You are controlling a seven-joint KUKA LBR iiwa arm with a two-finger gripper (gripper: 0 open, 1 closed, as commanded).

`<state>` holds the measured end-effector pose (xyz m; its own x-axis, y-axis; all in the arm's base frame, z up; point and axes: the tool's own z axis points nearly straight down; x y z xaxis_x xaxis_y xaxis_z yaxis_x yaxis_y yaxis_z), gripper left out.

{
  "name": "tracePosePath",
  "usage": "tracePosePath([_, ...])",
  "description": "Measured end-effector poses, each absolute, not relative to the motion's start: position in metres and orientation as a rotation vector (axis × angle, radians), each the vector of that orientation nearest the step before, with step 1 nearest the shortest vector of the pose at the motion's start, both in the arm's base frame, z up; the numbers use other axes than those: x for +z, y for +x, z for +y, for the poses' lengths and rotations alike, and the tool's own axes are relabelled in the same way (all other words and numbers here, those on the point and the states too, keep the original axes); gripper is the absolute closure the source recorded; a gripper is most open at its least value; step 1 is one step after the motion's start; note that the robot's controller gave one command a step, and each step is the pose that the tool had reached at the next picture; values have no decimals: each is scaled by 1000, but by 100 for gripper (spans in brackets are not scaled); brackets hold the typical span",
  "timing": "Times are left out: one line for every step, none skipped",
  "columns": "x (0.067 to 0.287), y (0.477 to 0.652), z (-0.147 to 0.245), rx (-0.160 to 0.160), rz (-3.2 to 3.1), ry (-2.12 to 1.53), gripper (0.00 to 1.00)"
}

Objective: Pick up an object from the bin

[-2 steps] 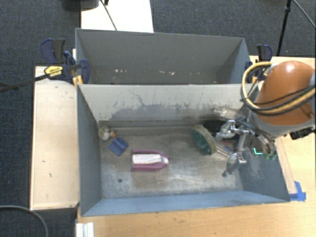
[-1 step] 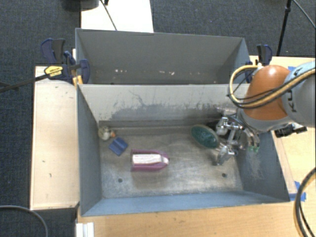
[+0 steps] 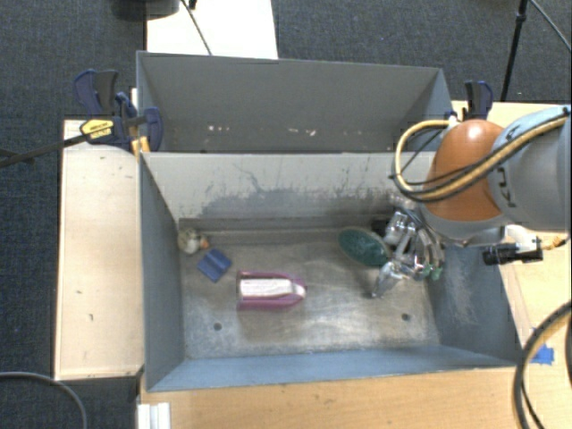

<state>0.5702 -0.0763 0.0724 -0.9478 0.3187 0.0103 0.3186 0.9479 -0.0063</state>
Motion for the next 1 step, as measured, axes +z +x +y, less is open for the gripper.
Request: tracePosePath([73,569,-78,2,-3089,-507,0])
